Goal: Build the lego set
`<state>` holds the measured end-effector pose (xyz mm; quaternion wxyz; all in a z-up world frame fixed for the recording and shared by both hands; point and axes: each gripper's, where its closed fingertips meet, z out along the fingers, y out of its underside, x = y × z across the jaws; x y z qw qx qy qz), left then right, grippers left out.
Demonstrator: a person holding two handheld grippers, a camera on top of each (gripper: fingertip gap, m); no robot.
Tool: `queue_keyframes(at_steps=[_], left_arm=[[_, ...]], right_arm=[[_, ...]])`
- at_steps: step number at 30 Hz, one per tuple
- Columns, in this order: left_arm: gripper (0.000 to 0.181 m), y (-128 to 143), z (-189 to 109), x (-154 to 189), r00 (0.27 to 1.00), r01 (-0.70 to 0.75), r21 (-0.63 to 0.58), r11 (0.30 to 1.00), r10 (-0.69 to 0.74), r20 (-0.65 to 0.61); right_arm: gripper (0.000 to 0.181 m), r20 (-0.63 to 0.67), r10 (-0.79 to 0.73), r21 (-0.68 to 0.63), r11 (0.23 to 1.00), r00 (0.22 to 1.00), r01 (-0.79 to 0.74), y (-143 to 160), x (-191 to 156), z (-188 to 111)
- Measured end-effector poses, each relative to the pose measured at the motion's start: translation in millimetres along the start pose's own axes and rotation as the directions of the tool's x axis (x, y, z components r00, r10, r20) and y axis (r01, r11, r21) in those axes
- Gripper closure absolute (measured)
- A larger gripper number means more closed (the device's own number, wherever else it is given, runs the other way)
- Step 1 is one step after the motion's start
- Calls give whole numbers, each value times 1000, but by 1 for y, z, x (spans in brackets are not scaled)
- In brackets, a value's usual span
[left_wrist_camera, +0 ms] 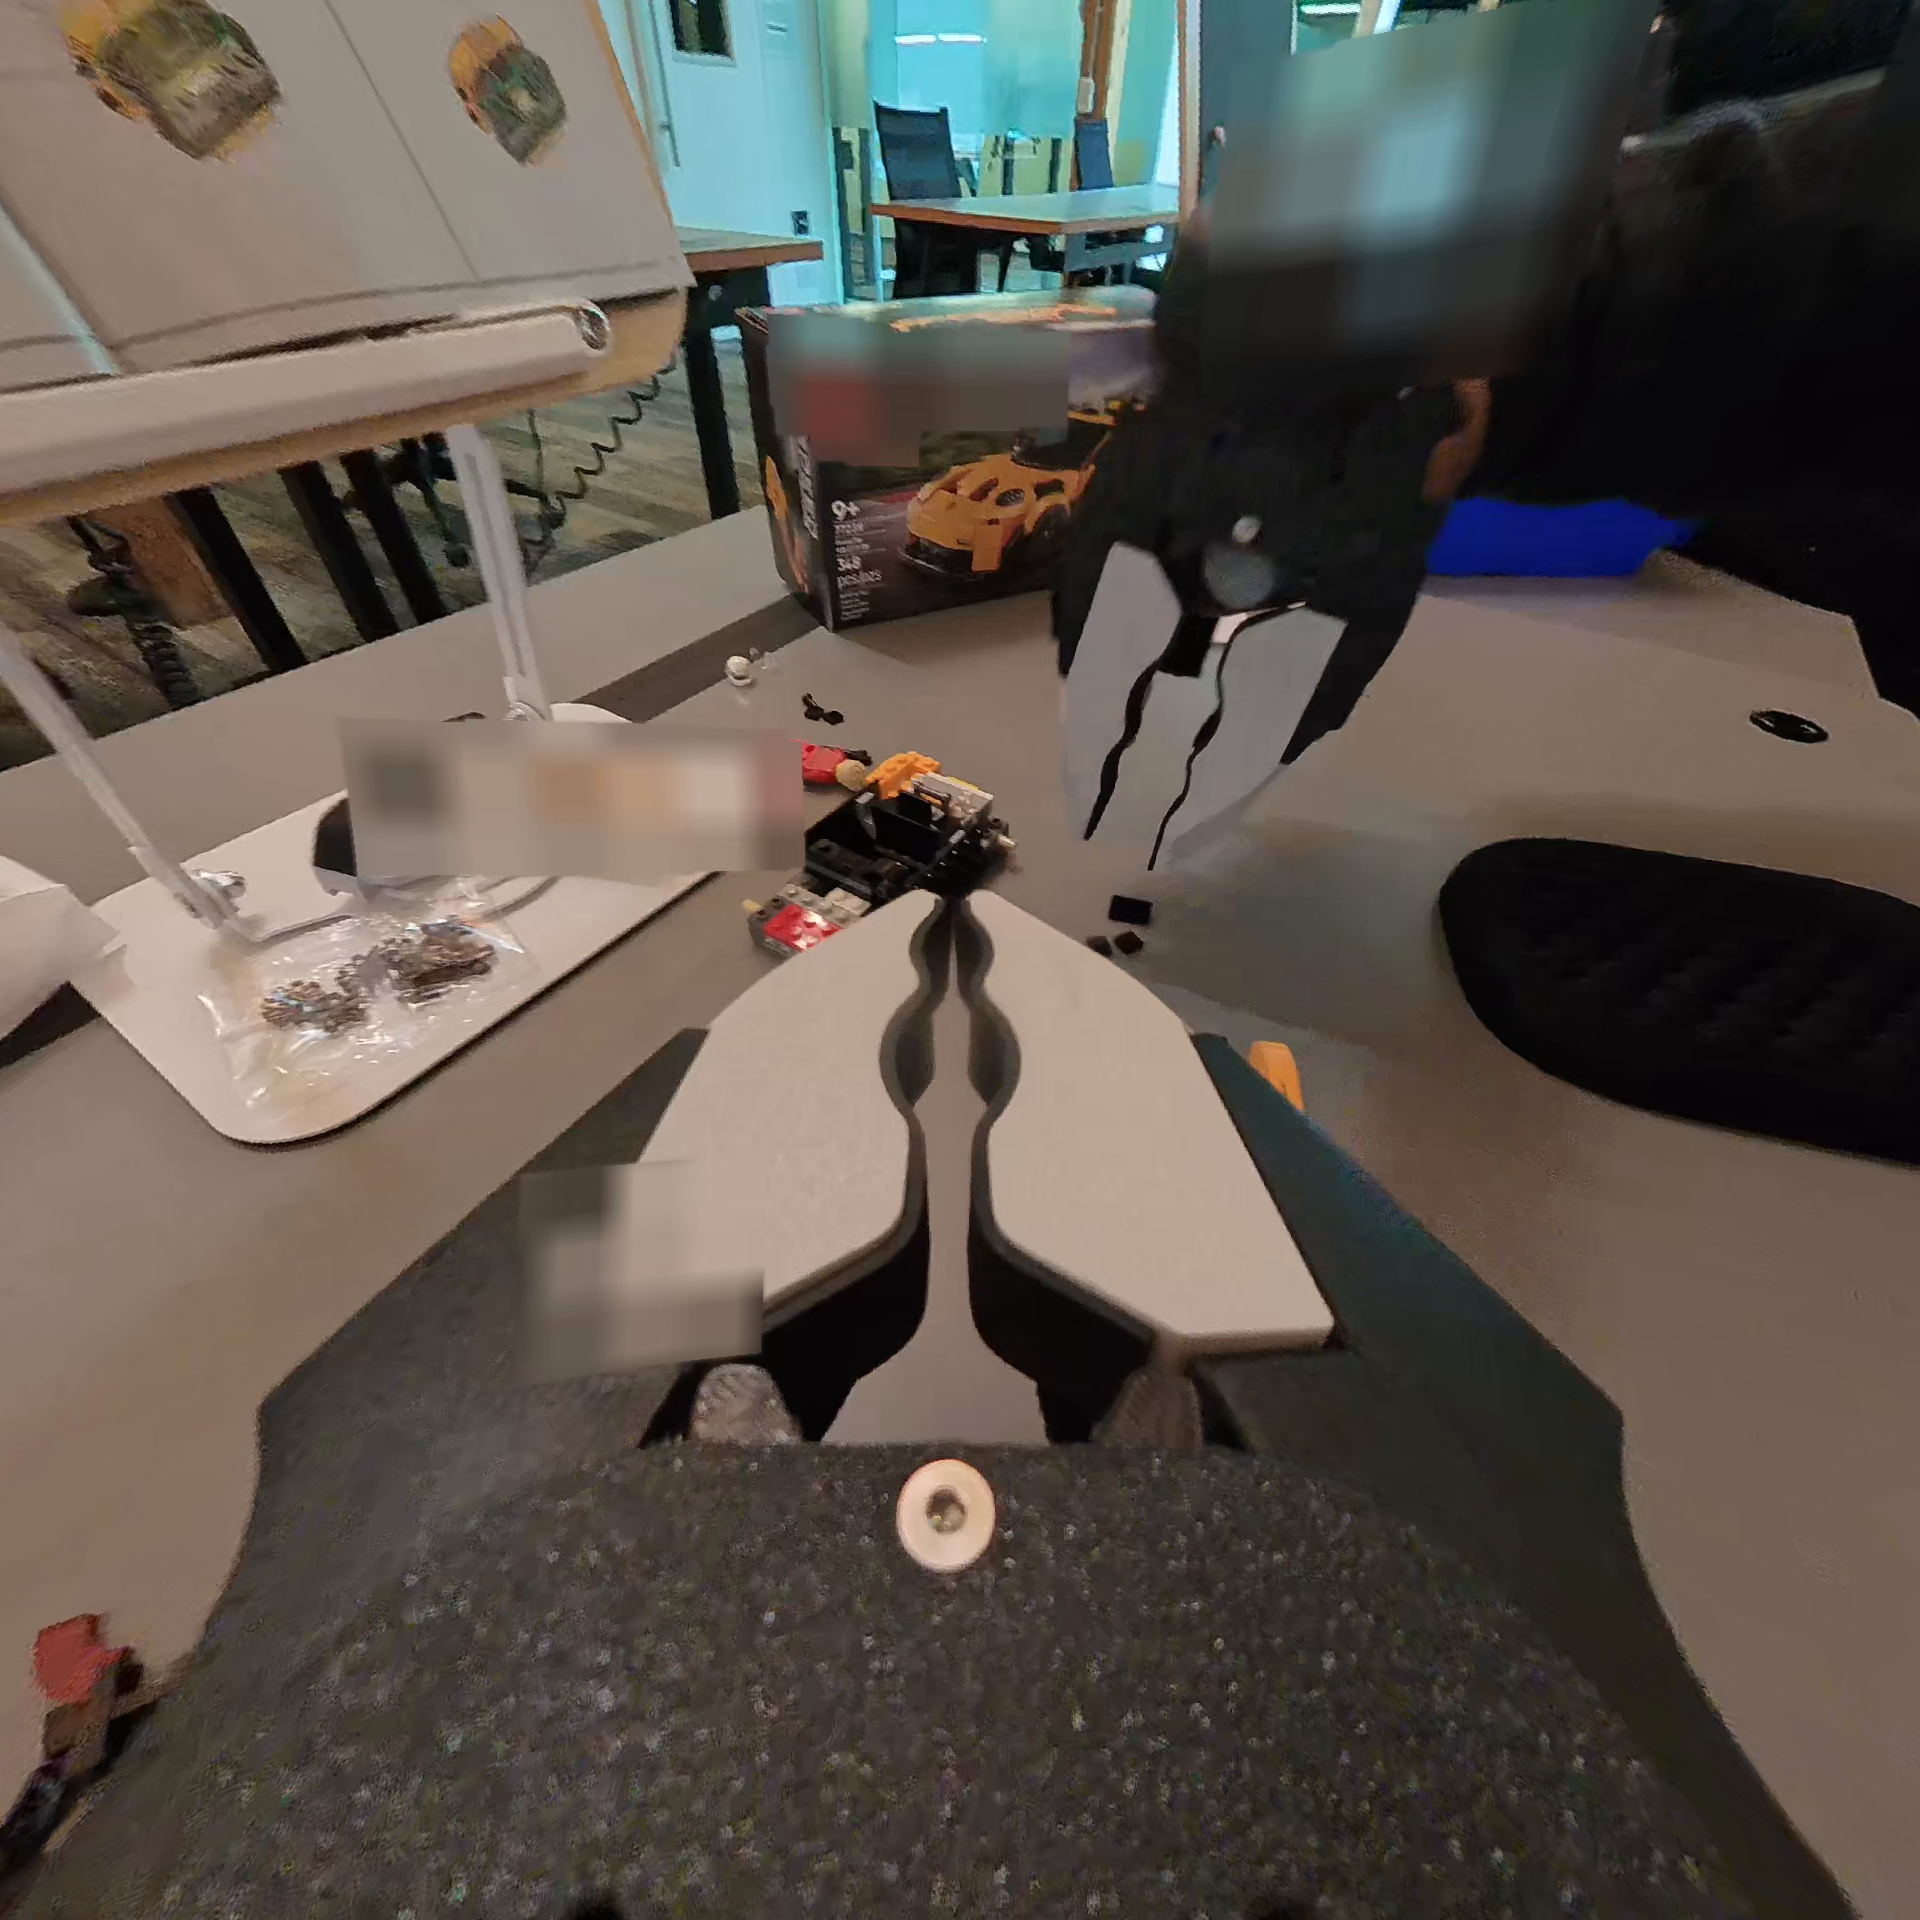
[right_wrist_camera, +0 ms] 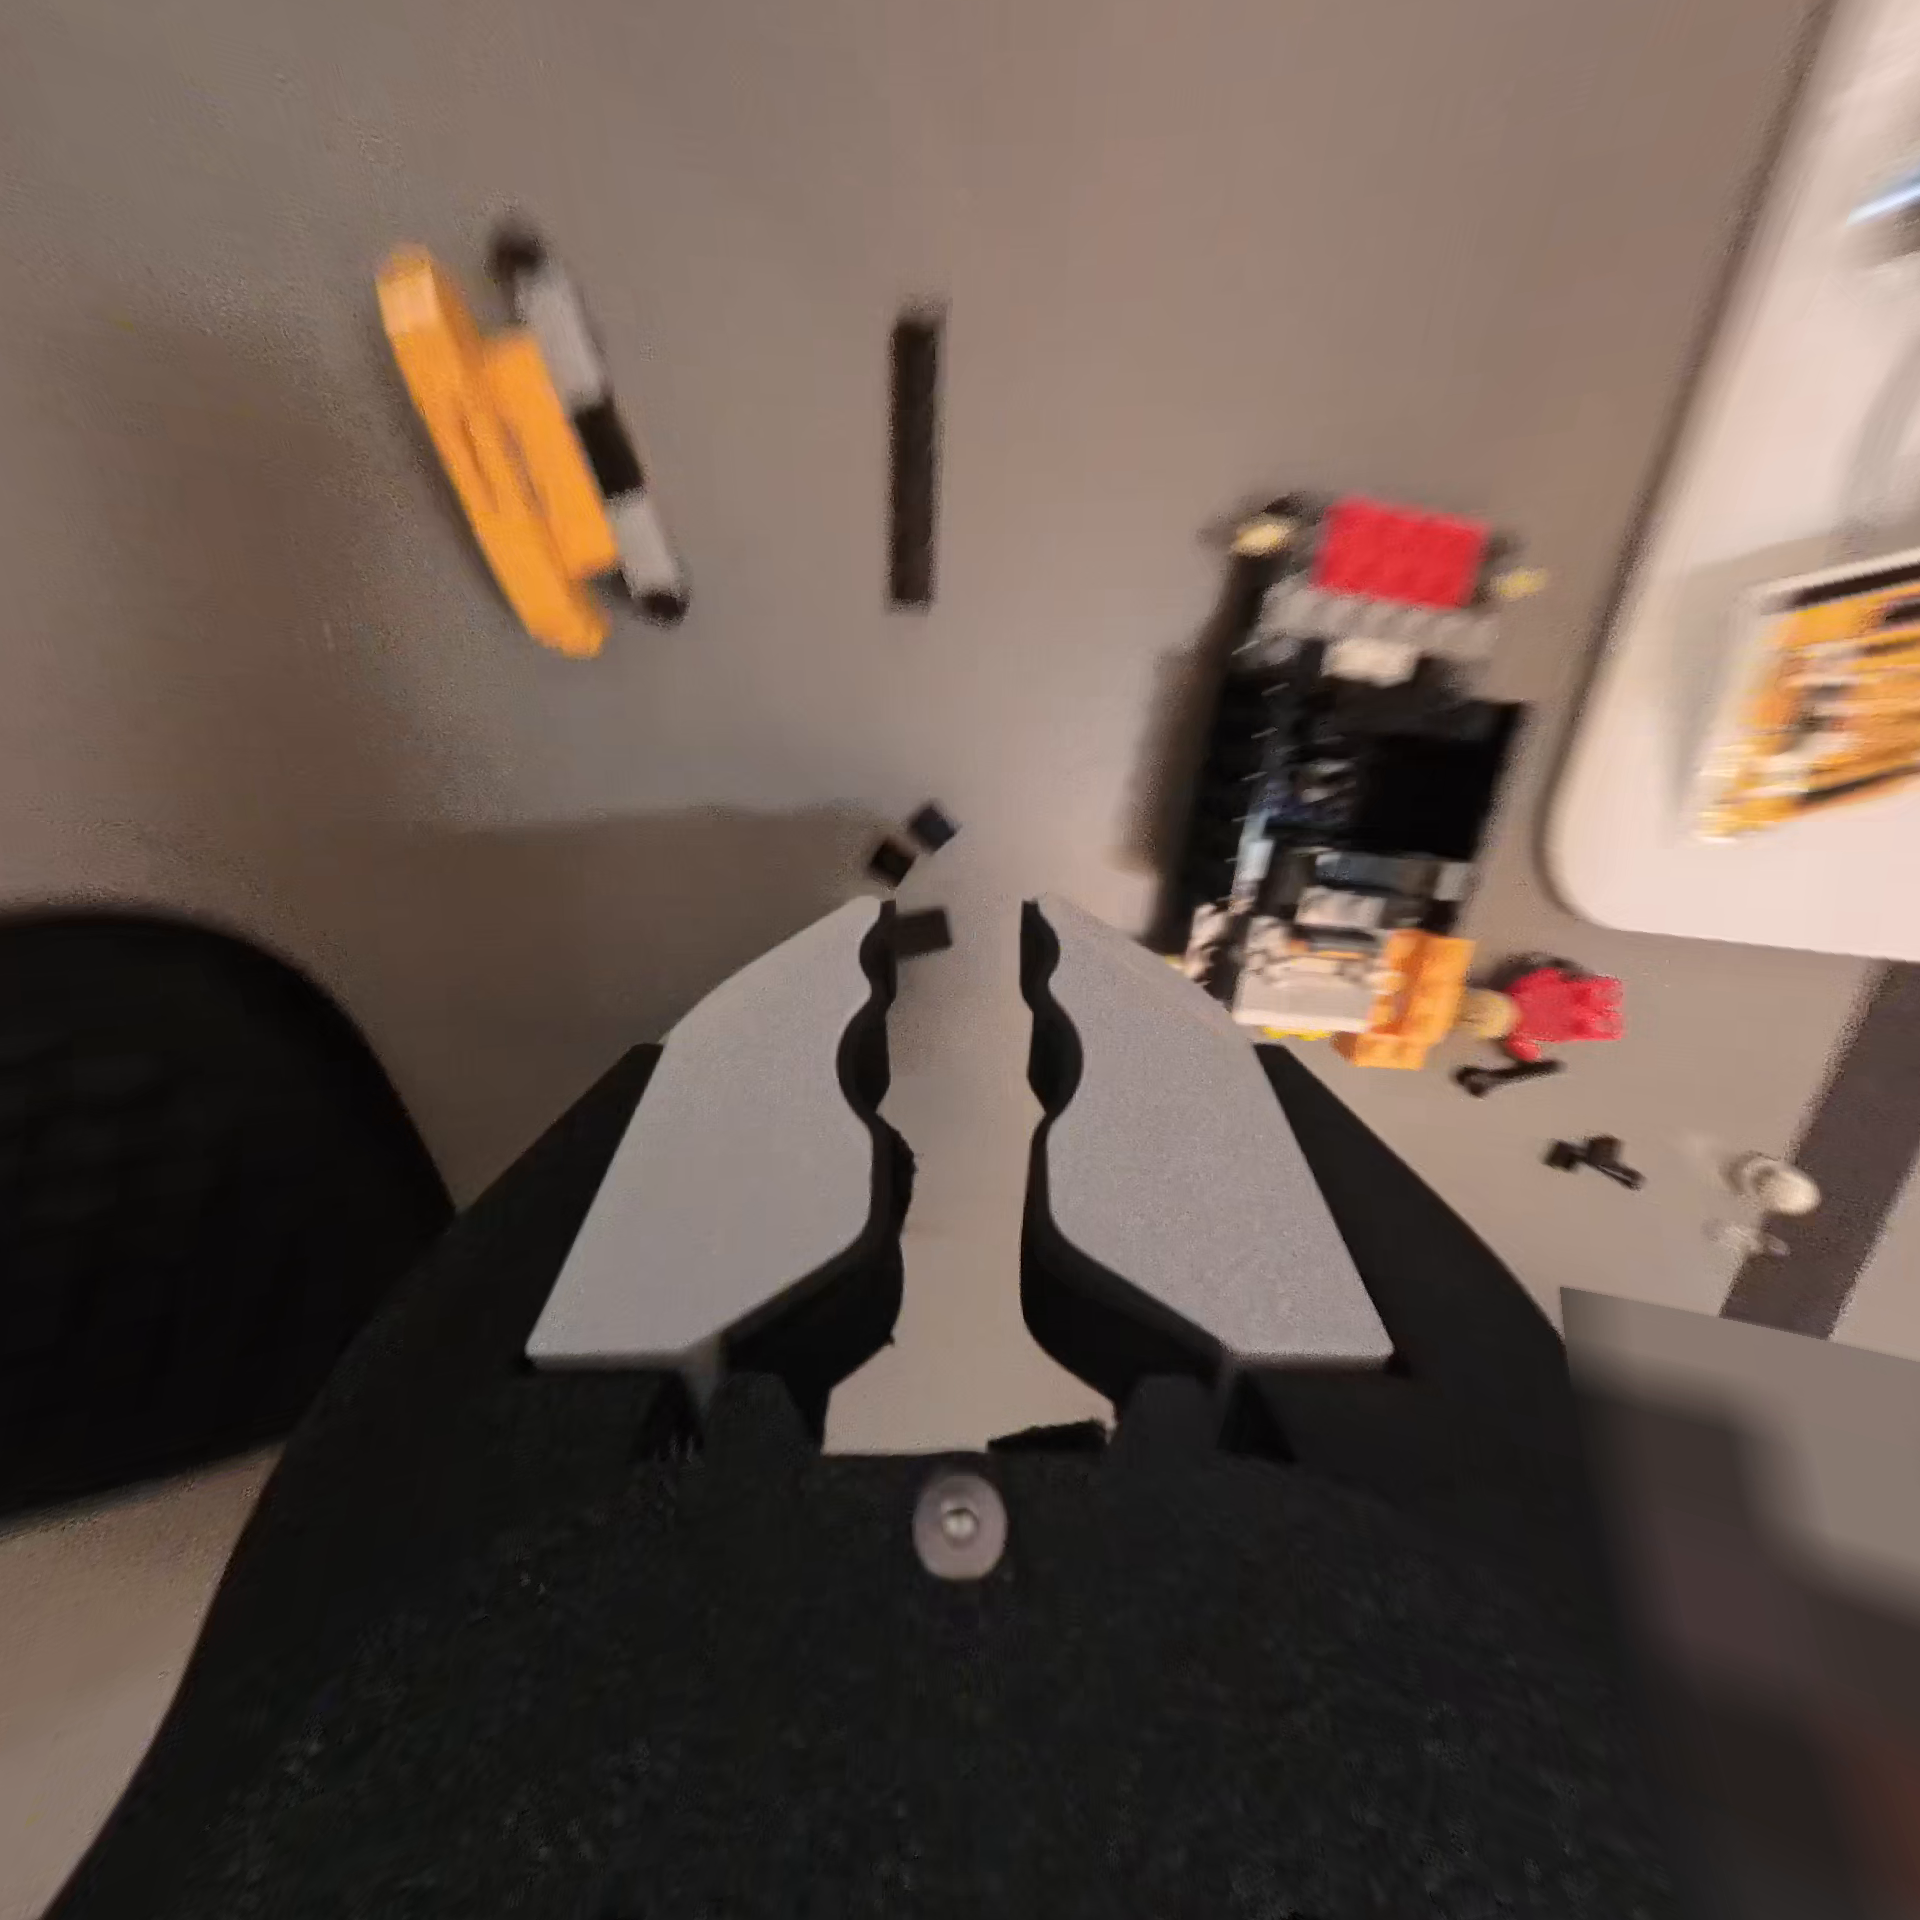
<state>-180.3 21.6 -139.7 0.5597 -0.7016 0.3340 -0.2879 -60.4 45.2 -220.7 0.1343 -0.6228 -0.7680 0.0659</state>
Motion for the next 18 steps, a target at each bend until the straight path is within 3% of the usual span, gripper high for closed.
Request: queue_keyframes(at_steps=[3, 7, 13, 18], left_arm=[[181, -9, -6, -12, 997, 7, 47, 999, -10, 71], [181, -15, -14, -32, 983, 15, 93, 996, -32, 181], [181, -19, -23, -54, 949, 4, 132, 991, -45, 312], [181, -14, -24, -67, 928, -8, 131, 991, -42, 369]], right_arm=[[160, -144, 210, 352, 924, 967, -149, -32, 17, -32], [168, -240, 526, 693, 681, 816, -236, -40, 33, -69], [181, -246, 828, 887, 402, 504, -228, -4, 31, -93], [181, -230, 873, 933, 323, 429, -158, 16, 31, -104]])
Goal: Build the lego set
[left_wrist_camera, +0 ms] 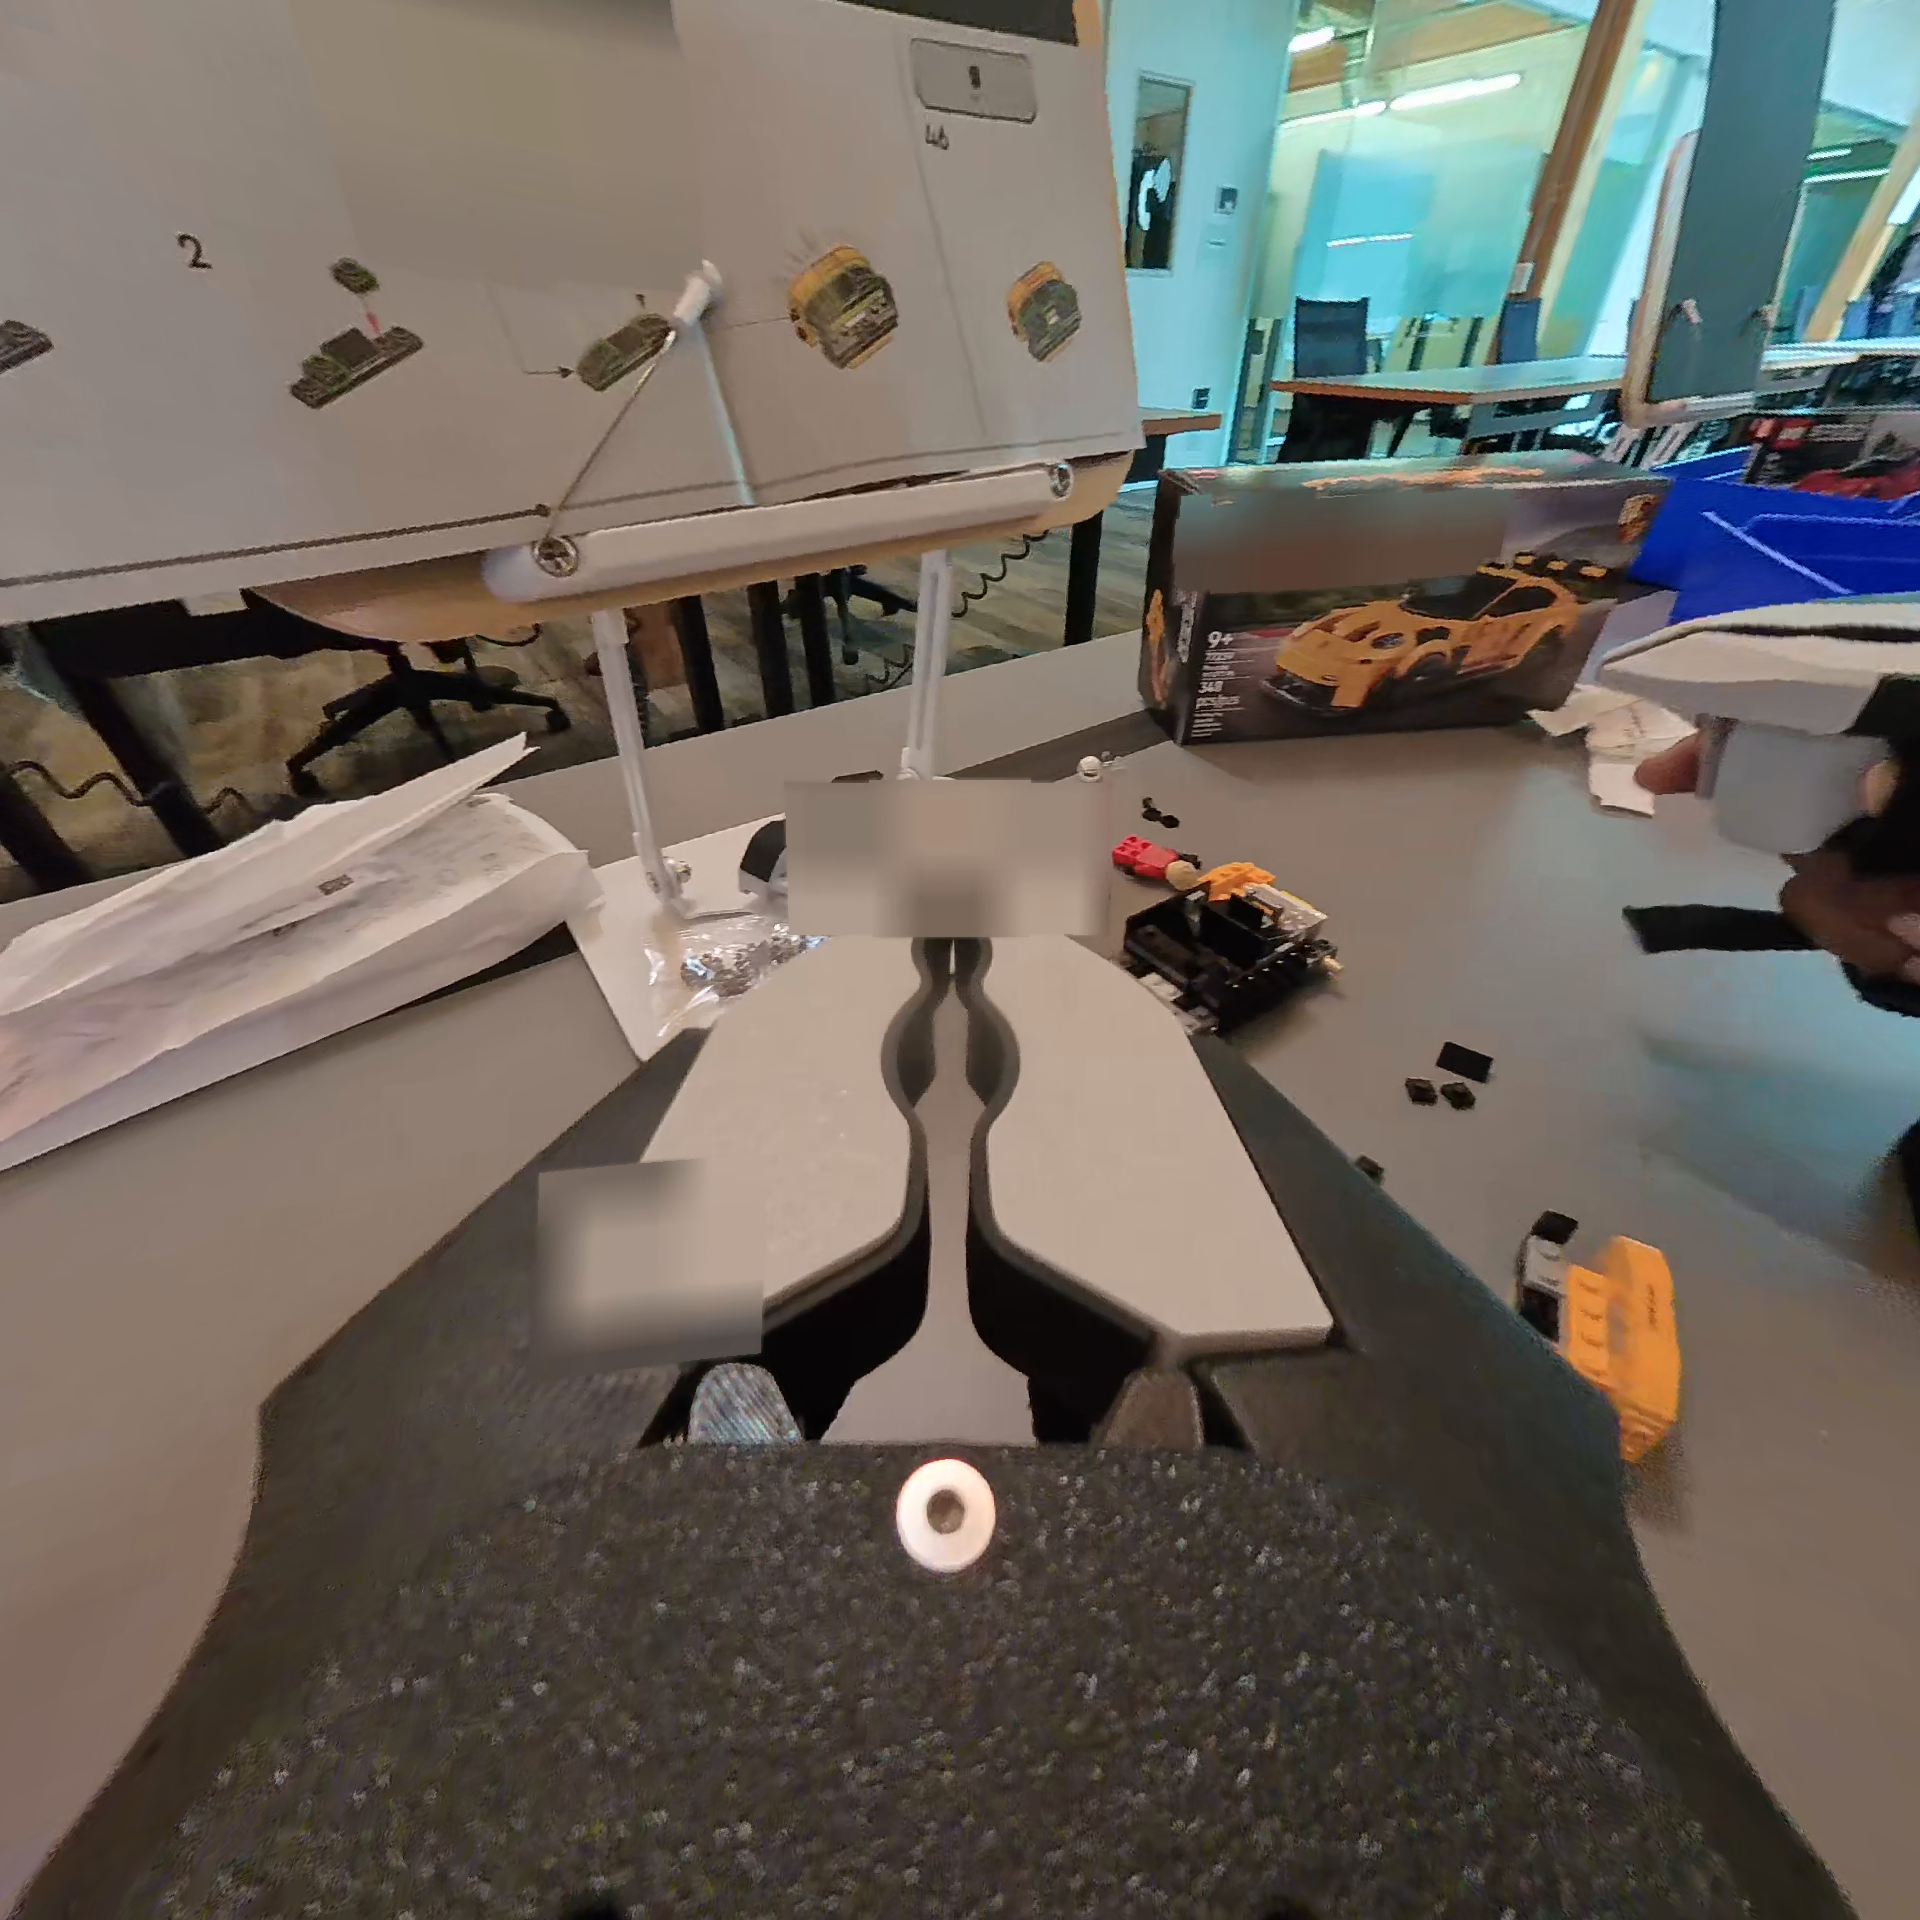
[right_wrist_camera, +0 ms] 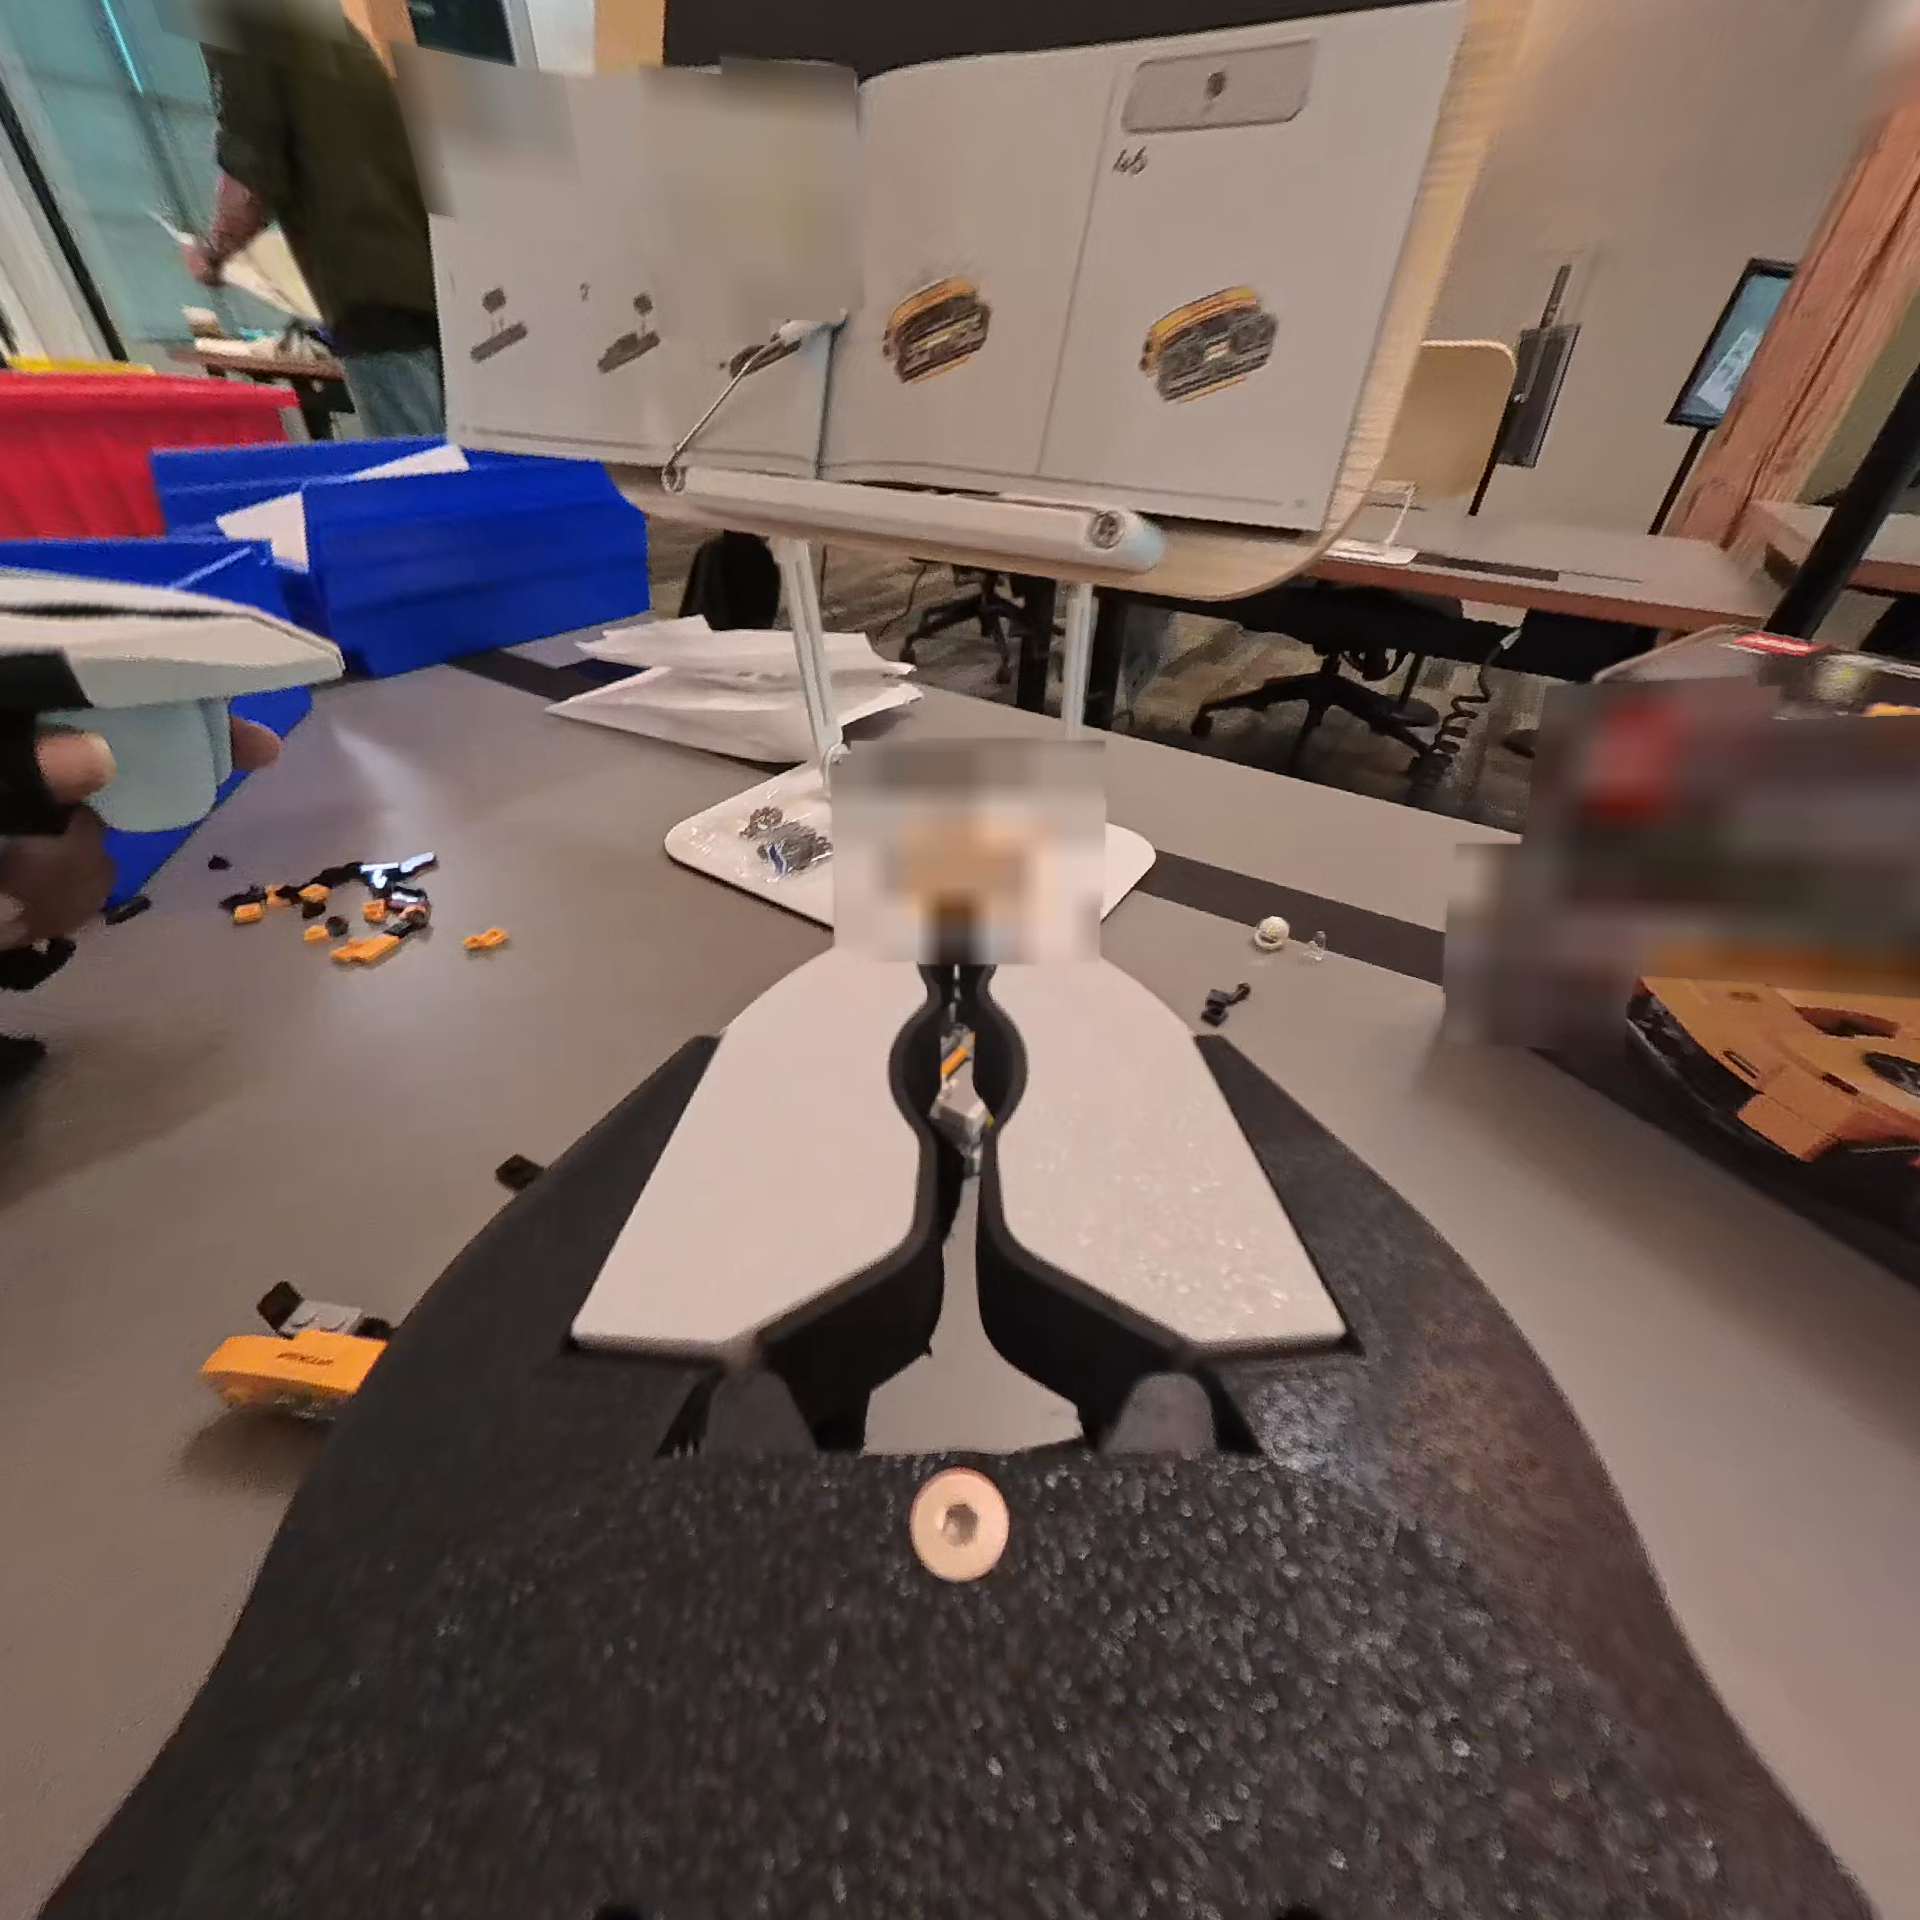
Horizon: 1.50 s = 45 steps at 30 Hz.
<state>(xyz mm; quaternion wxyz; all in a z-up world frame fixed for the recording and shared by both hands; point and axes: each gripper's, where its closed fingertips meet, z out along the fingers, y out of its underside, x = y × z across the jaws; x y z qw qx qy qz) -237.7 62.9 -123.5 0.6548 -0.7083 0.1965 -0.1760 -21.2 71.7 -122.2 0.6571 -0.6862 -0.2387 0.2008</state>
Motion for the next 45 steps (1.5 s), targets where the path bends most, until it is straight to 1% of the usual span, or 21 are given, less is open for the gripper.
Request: queue_keyframes(at_steps=[2, 5, 8, 12, 13, 15, 18, 21, 23, 25, 27, 30, 34, 38, 41, 45], left_arm=[[181, 3, 1, -5, 1000, -9, 1, 1000, 9, 23], [181, 4, 1, -13, 998, -21, 7, 1000, 20, 57], [181, 4, 1, -17, 997, -23, 13, 1000, 22, 74], [181, -3, 0, -28, 992, -41, 41, 998, 36, 120], [181, -9, 0, -34, 989, -56, 57, 997, 48, 139], [181, -31, 3, -49, 976, -120, 87, 989, 101, 191], [181, -79, 13, -74, 951, -198, 147, 969, 154, 267], [181, -122, 29, -95, 940, -212, 226, 951, 135, 314], [181, -141, 38, -111, 929, -206, 253, 945, 107, 354], [181, -149, 48, -130, 912, -195, 255, 947, 79, 402], [181, -148, 58, -146, 905, -159, 253, 954, 39, 424], [181, -148, 67, -159, 888, -172, 235, 957, 47, 458], [181, -149, 70, -165, 880, -191, 217, 957, 69, 470], [181, -158, 56, -164, 886, -191, 229, 955, 68, 458], [181, -165, 35, -152, 925, -152, 194, 969, 70, 374], [181, -160, 8, -137, 963, -140, 38, 989, 127, 237]], right_arm=[[181, 0, 22, 30, 999, 1000, -22, -2, 5, -3], [181, -7, 44, 40, 998, 999, -44, -1, 10, -5], [181, -13, 32, 70, 997, 999, -31, -5, 10, -6], [181, -15, 18, 59, 998, 1000, -17, -1, 9, -4], [181, -16, 18, 57, 998, 1000, -17, 0, 9, -3], [181, -13, 22, 45, 999, 1000, -21, 3, 10, -1], [181, -8, 24, 43, 999, 1000, -23, 4, 9, -1], [181, -9, 22, 49, 999, 1000, -21, 2, 9, -2], [181, -7, 23, 51, 998, 1000, -23, 2, 10, -2], [181, -1, 27, 53, 998, 1000, -27, 2, 9, -3], [181, 4, 23, 54, 998, 1000, -24, 1, 8, -3], [181, 10, 16, 55, 998, 1000, -17, 1, 6, -3], [181, 13, 15, 51, 999, 1000, -16, 2, 5, -3], [181, 11, 18, 55, 998, 1000, -19, 0, 6, -4], [181, 14, 18, 63, 998, 1000, -19, -2, 5, -5], [181, 25, 31, 60, 998, 999, -33, -2, 3, -5]])
